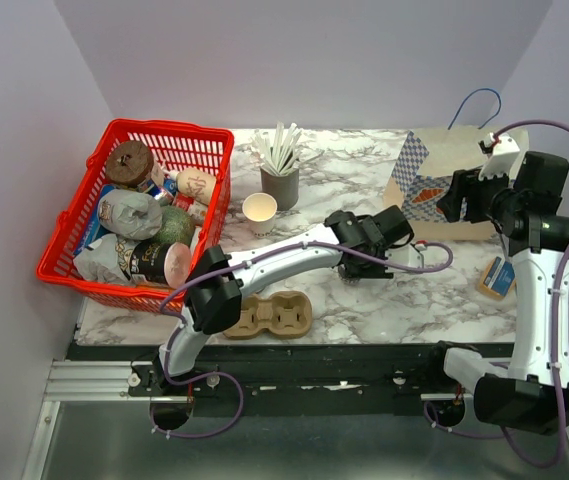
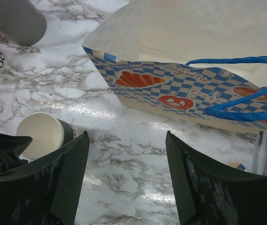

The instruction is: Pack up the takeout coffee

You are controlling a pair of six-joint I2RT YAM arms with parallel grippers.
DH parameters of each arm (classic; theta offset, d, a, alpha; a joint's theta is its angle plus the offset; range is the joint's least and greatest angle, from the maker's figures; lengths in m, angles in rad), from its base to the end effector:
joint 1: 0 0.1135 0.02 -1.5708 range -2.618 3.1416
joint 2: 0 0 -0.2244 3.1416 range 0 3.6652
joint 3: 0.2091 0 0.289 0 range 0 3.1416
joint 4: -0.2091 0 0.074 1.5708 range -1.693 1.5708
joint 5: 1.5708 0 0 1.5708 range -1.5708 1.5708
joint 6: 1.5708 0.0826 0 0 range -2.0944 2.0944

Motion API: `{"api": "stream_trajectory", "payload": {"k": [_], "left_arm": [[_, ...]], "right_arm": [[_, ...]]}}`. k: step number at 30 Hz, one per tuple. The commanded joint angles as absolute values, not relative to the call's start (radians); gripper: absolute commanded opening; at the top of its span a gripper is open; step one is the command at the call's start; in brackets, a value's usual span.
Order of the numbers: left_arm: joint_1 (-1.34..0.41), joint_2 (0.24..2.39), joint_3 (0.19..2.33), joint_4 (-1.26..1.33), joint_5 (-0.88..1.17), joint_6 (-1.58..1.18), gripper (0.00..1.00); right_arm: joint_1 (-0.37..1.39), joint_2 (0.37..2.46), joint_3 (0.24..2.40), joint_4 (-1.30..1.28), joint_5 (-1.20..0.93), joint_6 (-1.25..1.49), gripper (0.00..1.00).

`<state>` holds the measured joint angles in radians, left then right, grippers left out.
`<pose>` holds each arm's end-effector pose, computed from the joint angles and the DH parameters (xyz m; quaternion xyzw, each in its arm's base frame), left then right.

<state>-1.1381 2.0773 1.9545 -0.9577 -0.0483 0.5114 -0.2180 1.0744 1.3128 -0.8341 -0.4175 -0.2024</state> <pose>0.2093 -0.4436 0.1966 0.7082 0.6626 -0.0525 0.2380 0.2976 -0.0316 0.3520 -0.0903 0.8650 0.0834 0.4864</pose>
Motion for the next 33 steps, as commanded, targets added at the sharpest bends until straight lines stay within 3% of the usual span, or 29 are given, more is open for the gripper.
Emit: {"api": "stream_trajectory", "payload": {"k": [1,5,9,16,22,33], "left_arm": [[-1.131,1.984,2.101,-0.98,-0.132,0.546,0.57],[-1.088,1.869,2.097,-1.032,-0.144,0.448,0.66],[-1.011,1.754,2.002,-1.162,-0.101,0.303,0.67],[-0.816,1.551,1.561,-1.123,-0.045,0.091,0.65],[-0.79,1.519,1.385,-1.036,-0.002,0.02,0.57],[-0.776,1.658,1.344,-0.901,0.052,-0.038,0.54]], "right_arm": [[-0.224,1.106,1.335,-0.821,-0.431,-0.204,0.75],[-0.224,1.135,1.356,-0.802,-0.449,-0.192,0.75],[-0.224,1.18,1.39,-0.778,-0.469,-0.163,0.75],[-0.224,1.224,1.425,-0.738,-0.483,-0.149,0.75],[-0.224,1.226,1.408,-0.745,-0.489,-0.149,0.75],[-0.224,1.232,1.42,-0.776,-0.506,-0.164,0.75]]}}
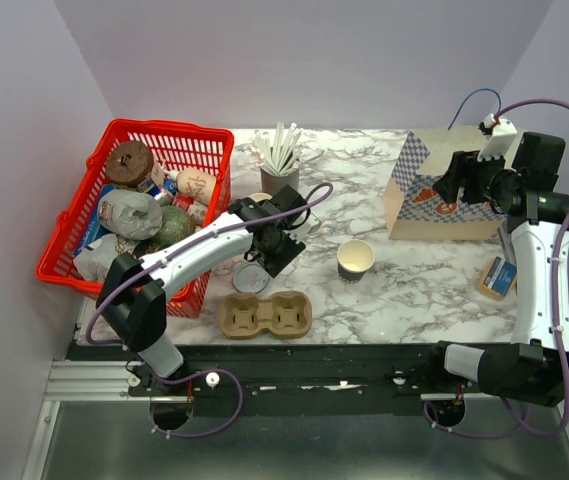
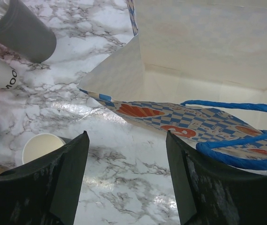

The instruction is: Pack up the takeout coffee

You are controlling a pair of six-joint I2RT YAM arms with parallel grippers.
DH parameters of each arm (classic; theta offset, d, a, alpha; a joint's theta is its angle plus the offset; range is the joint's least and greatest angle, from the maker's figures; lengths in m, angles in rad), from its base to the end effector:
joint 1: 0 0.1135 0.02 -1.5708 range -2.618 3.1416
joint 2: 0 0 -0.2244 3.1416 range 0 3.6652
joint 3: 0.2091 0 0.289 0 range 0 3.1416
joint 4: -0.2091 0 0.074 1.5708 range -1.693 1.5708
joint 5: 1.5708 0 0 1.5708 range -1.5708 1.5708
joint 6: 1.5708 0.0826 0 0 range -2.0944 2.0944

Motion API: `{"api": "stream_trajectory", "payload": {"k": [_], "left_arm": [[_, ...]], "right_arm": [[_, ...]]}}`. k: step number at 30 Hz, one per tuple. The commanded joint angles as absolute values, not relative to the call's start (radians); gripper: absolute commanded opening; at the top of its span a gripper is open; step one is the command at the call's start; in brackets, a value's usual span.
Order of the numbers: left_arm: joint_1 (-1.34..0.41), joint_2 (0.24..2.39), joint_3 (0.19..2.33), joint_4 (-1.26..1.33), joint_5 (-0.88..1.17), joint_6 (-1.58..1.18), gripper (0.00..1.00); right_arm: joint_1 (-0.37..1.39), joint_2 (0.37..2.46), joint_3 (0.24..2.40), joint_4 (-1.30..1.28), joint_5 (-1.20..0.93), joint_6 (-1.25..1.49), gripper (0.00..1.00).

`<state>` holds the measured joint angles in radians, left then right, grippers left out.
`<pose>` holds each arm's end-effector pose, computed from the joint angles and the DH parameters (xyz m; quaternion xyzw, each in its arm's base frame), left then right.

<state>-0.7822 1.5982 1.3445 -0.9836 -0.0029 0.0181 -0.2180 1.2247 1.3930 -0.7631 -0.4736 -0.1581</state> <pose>0.2599 -0.2579 0.1770 0.3839 0.9083 -0.0606 0.1545 0.3349 -0.0356 0.3484 -0.0842 0.8615 0.1184 0.4865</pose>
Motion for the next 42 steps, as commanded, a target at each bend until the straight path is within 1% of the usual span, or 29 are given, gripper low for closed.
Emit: {"api": "stream_trajectory", "payload": {"k": [1,4,8,12,18,19,20,22,28,33,42], "left_arm": [[-0.775,1.678,1.344,-0.893,0.055,-0.041,0.54],[-0.775,1.698,1.328,-0.864,0.061,-0.055,0.53],[-0.775,1.709,1.302,-0.841,0.04,-0.061,0.45],[-0.767,1.72,1.296,-0.839,0.044,-0.071,0.42],[-0.726,1.726,1.255,-0.804,0.046,-0.109,0.43],[-0.721,1.73,1.25,-0.802,0.046,-0.104,0.43],[-0.721,1.732,1.246,-0.804,0.04,-0.104,0.47],[-0.723,1.735,1.235,-0.787,0.038,-0.107,0.48],[-0.719,1.75,1.239,-0.785,0.078,-0.094,0.43],[-0.721,1.761,1.23,-0.784,0.092,-0.094,0.37],[-0.716,1.77,1.224,-0.788,0.057,-0.071,0.36]], "right_arm": [[-0.224,1.232,1.422,-0.781,-0.505,-0.166,0.76],[-0.224,1.233,1.424,-0.791,-0.506,-0.17,0.75],[-0.224,1.232,1.428,-0.805,-0.512,-0.176,0.75],[-0.224,1.229,1.424,-0.802,-0.509,-0.176,0.75],[-0.224,1.22,1.41,-0.796,-0.511,-0.17,0.75],[-0.224,1.218,1.41,-0.798,-0.509,-0.17,0.75],[-0.224,1.218,1.41,-0.799,-0.508,-0.172,0.75],[-0.224,1.219,1.411,-0.796,-0.509,-0.176,0.75],[-0.225,1.223,1.414,-0.79,-0.509,-0.175,0.76],[-0.224,1.223,1.408,-0.79,-0.512,-0.173,0.76],[-0.224,1.207,1.378,-0.776,-0.511,-0.173,0.76]]}}
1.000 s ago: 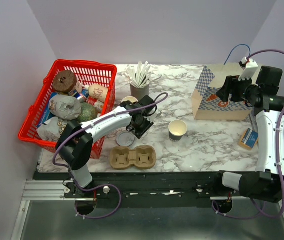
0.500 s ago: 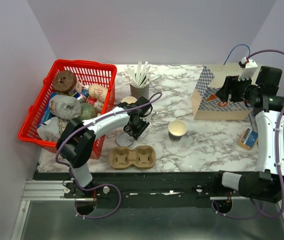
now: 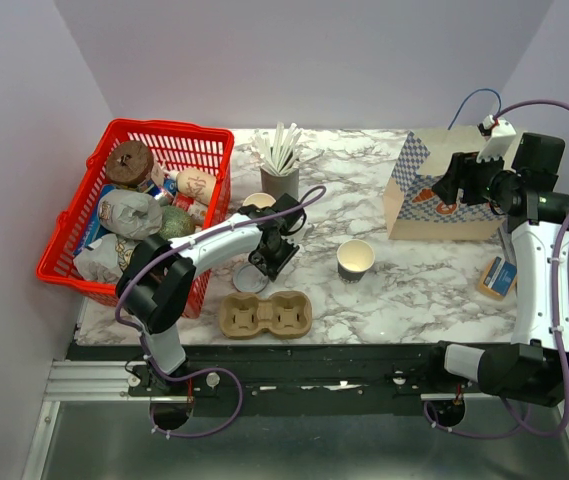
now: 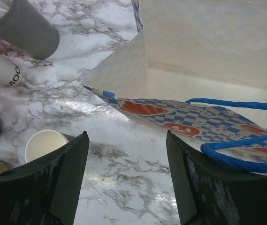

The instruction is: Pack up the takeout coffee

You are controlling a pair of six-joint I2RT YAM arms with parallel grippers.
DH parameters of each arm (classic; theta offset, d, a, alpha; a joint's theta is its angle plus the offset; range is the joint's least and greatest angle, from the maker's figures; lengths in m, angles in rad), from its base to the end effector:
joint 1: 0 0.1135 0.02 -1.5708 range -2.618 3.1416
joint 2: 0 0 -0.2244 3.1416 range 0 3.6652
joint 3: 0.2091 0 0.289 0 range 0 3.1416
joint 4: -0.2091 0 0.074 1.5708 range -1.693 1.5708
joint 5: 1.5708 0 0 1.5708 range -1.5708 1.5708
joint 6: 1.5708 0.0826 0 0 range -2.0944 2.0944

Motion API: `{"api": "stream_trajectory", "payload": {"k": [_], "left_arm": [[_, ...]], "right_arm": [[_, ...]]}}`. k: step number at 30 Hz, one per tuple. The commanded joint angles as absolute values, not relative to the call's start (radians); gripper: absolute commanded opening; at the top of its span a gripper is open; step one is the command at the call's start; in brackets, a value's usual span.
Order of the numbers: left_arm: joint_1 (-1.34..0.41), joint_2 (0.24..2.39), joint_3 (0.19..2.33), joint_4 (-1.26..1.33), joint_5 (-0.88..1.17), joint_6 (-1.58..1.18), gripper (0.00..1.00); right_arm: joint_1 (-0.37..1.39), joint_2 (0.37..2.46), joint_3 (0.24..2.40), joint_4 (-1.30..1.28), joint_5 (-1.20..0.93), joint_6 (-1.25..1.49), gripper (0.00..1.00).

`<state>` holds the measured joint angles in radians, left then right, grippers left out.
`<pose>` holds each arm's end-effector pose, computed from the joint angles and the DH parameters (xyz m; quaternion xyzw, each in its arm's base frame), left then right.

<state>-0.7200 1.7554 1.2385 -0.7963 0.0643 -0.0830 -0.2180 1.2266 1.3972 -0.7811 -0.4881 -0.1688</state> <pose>0.2795 -0.2522 0.0953 0.3143 0.9401 -0.0795 0.1057 0.3336 -0.0342 0.3476 -0.0904 0.8631 0.1242 0.4811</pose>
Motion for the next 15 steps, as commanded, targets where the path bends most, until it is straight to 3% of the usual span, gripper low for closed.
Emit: {"api": "stream_trajectory", "payload": {"k": [1,7,15], "left_arm": [[-0.715,1.769,1.218,-0.784,0.06,-0.071,0.36],[-0.707,1.746,1.193,-0.781,0.064,-0.06,0.3],[-0.703,1.72,1.184,-0.79,0.09,-0.041,0.13]], "right_arm": [[-0.224,1.207,1.378,-0.775,-0.512,-0.173,0.76],[-0.224,1.212,1.384,-0.776,-0.511,-0.176,0.76],[-0.224,1.21,1.379,-0.764,-0.515,-0.17,0.76]]}}
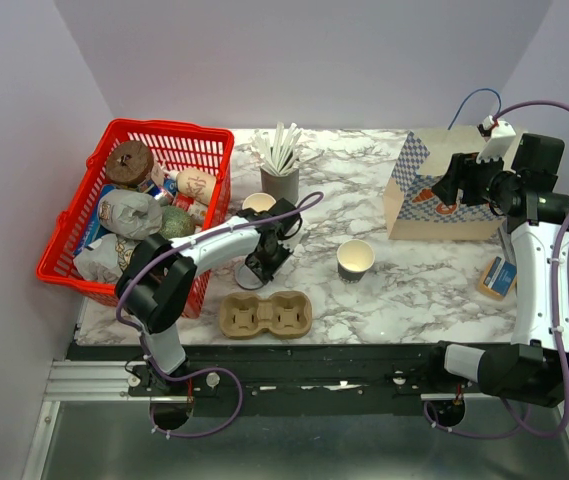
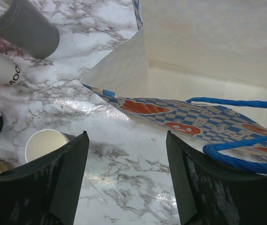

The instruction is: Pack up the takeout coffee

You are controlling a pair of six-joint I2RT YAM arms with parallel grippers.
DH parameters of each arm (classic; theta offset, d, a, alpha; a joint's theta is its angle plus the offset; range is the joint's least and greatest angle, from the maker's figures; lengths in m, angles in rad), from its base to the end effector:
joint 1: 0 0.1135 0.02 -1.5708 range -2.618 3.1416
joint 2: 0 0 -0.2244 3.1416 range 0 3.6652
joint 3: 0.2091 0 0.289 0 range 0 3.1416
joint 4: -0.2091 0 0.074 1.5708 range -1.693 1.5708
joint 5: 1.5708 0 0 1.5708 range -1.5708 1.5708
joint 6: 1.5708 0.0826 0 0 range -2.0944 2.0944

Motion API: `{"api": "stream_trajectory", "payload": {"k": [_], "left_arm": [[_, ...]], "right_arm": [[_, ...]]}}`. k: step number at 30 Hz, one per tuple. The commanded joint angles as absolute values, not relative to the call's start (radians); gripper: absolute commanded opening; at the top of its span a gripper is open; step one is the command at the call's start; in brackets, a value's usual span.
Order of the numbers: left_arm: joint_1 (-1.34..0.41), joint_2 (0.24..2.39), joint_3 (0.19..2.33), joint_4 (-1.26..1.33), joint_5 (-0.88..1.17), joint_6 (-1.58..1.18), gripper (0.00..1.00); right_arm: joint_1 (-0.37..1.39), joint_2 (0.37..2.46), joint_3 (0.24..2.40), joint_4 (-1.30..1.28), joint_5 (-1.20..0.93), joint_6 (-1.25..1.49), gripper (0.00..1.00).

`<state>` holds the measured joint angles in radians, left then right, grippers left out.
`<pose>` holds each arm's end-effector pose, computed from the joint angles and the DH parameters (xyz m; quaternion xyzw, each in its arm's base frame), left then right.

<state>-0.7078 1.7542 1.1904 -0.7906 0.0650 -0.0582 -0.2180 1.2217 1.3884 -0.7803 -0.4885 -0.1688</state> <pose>0.2742 -0.2417 0.0810 0.3204 0.9406 -0.0703 0.0880 0.3327 -0.0340 0.3458 -0.0901 0.8638 0.1248 0.4798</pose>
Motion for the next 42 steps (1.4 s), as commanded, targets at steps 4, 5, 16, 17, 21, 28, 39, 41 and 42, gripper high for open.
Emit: {"api": "stream_trajectory", "payload": {"k": [4,5,16,17,21,28,39,41,42], "left_arm": [[-0.701,1.698,1.18,-0.798,0.118,-0.034,0.07],[-0.701,1.695,1.175,-0.799,0.133,-0.034,0.06],[-0.643,1.655,1.152,-0.801,0.3,0.02,0.02],[-0.641,1.655,1.154,-0.799,0.316,0.023,0.07],[-0.638,1.66,1.157,-0.795,0.341,0.034,0.06],[-0.634,1.677,1.163,-0.799,0.428,0.077,0.0],[-0.597,1.611,1.138,-0.715,0.397,0.048,0.09],[-0.583,1.612,1.134,-0.709,0.413,0.051,0.1],[-0.581,1.615,1.132,-0.709,0.416,0.048,0.1]], "right_arm": [[-0.224,1.201,1.37,-0.761,-0.518,-0.17,0.76],[-0.224,1.204,1.368,-0.761,-0.518,-0.17,0.76],[-0.224,1.204,1.361,-0.753,-0.532,-0.163,0.76],[-0.224,1.203,1.359,-0.752,-0.532,-0.161,0.76],[-0.224,1.204,1.355,-0.746,-0.538,-0.156,0.76],[-0.224,1.204,1.353,-0.746,-0.54,-0.156,0.76],[-0.224,1.206,1.333,-0.733,-0.551,-0.15,0.76],[-0.224,1.204,1.327,-0.729,-0.555,-0.147,0.76],[-0.224,1.204,1.325,-0.727,-0.557,-0.147,0.76]]}}
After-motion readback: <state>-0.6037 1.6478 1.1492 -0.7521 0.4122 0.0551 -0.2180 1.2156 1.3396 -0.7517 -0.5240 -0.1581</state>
